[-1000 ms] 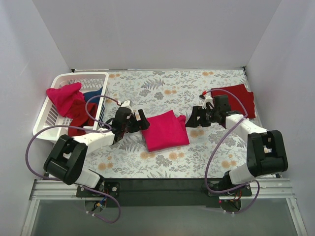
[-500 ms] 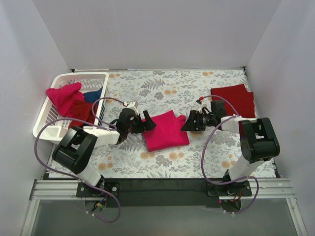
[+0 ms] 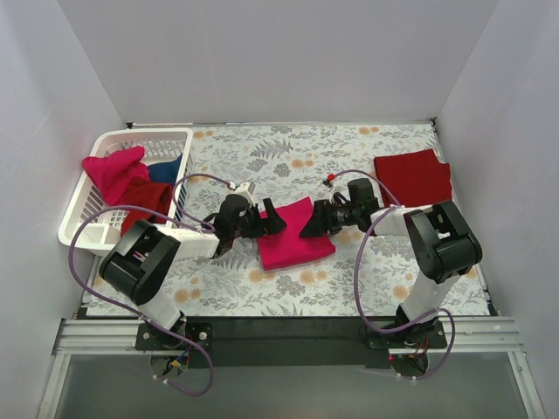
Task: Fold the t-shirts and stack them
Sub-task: Neatly place the folded tshirt to the corner
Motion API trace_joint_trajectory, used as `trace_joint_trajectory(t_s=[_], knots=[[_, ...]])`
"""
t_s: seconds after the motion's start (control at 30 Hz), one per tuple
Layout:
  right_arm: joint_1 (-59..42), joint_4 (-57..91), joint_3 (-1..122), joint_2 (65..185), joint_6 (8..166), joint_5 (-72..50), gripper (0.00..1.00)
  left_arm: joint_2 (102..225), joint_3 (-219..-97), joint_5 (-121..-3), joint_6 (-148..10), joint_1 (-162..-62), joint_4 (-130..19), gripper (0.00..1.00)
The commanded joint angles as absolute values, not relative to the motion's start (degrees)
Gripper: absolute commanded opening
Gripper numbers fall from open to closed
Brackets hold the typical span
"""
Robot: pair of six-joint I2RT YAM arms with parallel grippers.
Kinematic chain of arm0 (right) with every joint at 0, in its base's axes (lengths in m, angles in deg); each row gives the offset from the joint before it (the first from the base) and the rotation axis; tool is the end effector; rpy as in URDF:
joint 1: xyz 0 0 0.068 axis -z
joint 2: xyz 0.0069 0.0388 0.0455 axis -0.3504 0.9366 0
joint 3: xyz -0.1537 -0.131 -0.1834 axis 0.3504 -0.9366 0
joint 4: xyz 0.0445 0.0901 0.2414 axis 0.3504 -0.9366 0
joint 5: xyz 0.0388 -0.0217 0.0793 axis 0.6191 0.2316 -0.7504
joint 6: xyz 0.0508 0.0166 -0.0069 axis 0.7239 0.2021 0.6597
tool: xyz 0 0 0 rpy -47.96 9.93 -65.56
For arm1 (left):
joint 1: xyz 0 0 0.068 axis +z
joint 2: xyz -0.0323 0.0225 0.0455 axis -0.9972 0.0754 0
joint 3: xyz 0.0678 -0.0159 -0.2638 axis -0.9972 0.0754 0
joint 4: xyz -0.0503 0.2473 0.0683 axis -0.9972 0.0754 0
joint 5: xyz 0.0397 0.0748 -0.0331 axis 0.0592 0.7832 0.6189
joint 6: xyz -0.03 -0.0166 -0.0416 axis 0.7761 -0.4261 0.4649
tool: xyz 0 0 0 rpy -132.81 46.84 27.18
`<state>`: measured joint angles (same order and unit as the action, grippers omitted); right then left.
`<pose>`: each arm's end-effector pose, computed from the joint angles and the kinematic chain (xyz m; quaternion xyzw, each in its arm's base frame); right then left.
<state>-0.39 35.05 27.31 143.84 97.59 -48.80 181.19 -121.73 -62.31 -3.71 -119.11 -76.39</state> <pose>0.2939 0.1392 0.1364 -0.1858 0.8323 0.4568 0.2531 0.2541 -0.1742 0.1402 -0.2918 0.8350 -0.4162 0.2108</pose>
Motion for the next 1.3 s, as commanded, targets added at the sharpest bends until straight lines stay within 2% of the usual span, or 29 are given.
trace_joint_trajectory(t_s=[0.0,0.07,0.1,0.17,0.27,0.3,0.33,0.77,1.27], knots=[[-2.07,32.47,26.93,147.01,98.53,-42.9,0.7,181.9,-121.49,-62.94,-3.27,-119.95,-73.05,0.84],[-2.16,32.38,26.85,147.1,98.7,-41.4,0.61,181.46,-120.97,-62.59,-3.36,-119.95,-73.05,0.84],[-2.16,32.3,26.76,147.01,98.61,-40.88,0.49,181.28,-120.88,-62.41,-3.45,-119.95,-73.05,0.84],[-2.16,32.12,26.93,146.84,98.79,-39.29,0.34,180.41,-120.53,-62.15,-3.71,-119.95,-73.05,0.84],[-2.16,30.37,27.54,146.4,98.0,-36.84,0.17,178.65,-120.61,-61.27,-4.41,-120.04,-71.83,0.84],[-2.16,29.23,28.51,146.31,97.3,-35.78,0.04,178.03,-120.7,-60.48,-4.67,-119.96,-71.21,0.85],[-2.16,28.17,29.3,146.14,96.77,-33.95,0.01,177.24,-120.79,-60.13,-4.94,-119.95,-69.99,0.85],[3.45,7.79,46.59,140.77,82.36,-19.69,0.01,160.99,-117.72,-54.41,-8.89,-118.2,-60.05,0.9],[14.09,-12.61,69.55,143.15,64.97,-17.32,0.01,160.89,-114.99,-54.5,-9.42,-116.0,-60.66,0.91]])
